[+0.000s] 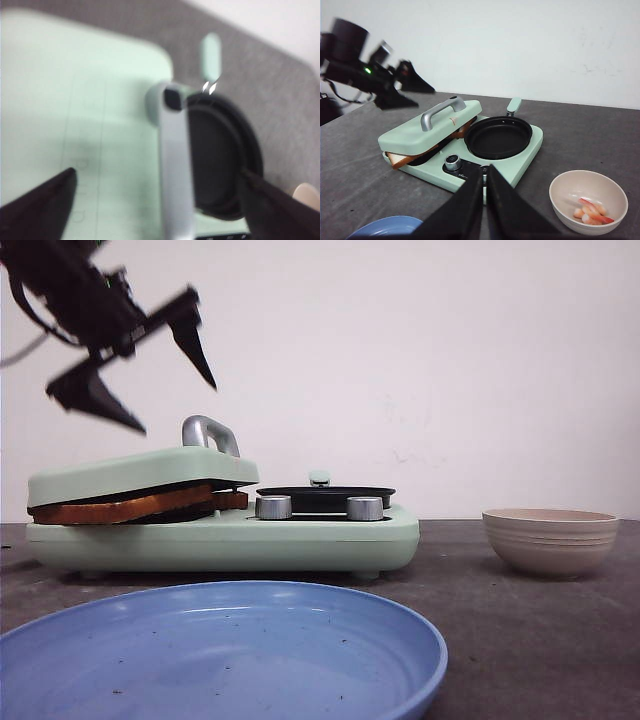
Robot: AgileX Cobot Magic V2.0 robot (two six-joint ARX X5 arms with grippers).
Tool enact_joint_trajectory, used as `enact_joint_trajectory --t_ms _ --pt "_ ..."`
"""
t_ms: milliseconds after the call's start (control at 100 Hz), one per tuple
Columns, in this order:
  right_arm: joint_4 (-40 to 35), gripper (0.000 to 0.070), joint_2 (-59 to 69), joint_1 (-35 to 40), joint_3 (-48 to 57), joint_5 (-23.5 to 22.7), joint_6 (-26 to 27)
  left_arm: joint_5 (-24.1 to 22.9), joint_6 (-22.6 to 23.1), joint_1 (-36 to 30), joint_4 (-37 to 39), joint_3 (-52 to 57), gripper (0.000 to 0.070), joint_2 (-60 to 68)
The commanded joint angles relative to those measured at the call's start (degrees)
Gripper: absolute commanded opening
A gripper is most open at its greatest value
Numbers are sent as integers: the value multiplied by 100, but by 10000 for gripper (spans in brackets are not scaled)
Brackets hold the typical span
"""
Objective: Make breakfast with bread and shrimp
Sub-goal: 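Grasp the cream shrimp bowl with the right gripper and lift it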
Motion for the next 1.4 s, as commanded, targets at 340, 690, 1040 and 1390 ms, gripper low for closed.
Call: enact_joint_trajectory --t_ms 340,690,1040,1390 --pt "136 2 1016 22 48 210 562 -442 1574 -13 -1373 79 0 -2369" --pt "702 2 3250 -1016 710 -765 955 -586 1620 -70 -2612 76 0 -3895" --pt "291 6 5770 -3049 2688 -1681 190 -586 1624 -109 -3195 76 0 -4929" --pt "289 290 7646 -3652 2909 -1801 197 -588 1733 -109 -3458 74 0 -5381"
